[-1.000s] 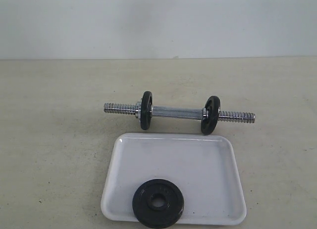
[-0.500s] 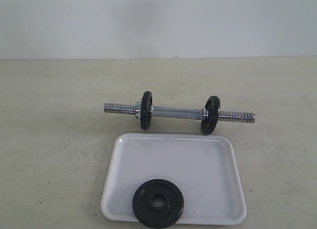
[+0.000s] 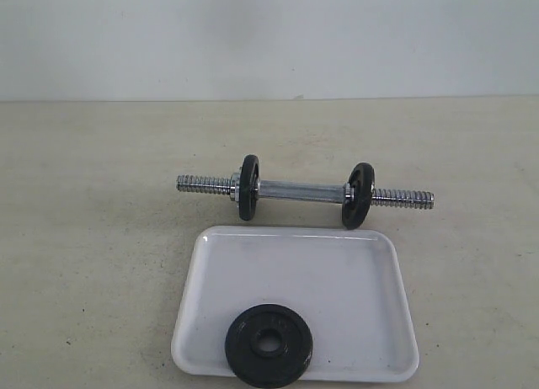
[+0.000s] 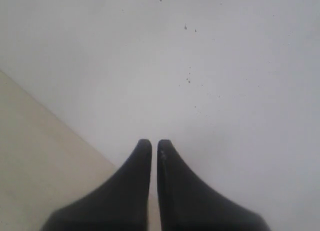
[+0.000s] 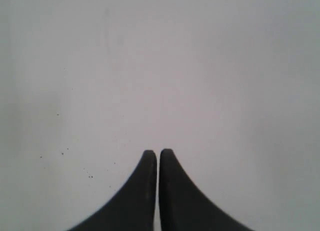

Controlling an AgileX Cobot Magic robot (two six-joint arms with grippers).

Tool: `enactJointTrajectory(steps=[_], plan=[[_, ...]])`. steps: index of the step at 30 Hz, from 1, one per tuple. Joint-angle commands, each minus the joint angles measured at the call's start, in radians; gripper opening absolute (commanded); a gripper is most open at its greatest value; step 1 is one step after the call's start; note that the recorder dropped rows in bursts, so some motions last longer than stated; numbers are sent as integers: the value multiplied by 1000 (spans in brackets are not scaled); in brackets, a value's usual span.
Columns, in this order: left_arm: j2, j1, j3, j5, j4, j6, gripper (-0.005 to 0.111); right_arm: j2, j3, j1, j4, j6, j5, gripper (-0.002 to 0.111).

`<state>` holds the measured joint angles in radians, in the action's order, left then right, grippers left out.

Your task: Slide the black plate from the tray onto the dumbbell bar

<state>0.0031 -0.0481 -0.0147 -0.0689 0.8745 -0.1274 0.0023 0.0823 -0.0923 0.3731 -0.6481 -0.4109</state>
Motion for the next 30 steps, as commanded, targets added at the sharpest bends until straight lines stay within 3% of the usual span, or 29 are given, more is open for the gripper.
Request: enactJointTrajectory(steps=[1, 4, 12, 16, 20, 22, 27, 30], plan=[[-3, 5, -76, 54, -124, -6, 4, -2, 119, 3, 142, -14, 139, 0], [-3, 5, -212, 99, -296, -74, 4, -2, 211, 3, 196, -14, 283, 0], [-3, 14, -435, 95, -454, -266, 4, -2, 232, 3, 268, -45, 186, 0], [-3, 33, -522, 193, -447, -286, 4, 34, 232, 3, 341, -144, -37, 0], [-3, 45, -571, 185, -329, -286, 4, 111, 232, 3, 442, -162, -430, 0], [-3, 48, -586, 162, -289, -286, 4, 161, 239, 3, 468, -160, -531, 0], [-3, 48, -612, 159, -280, -296, 4, 255, 322, 3, 841, -163, -392, 0], [-3, 48, -611, 169, -280, -407, 4, 300, 371, 3, 1010, -187, -241, 0]])
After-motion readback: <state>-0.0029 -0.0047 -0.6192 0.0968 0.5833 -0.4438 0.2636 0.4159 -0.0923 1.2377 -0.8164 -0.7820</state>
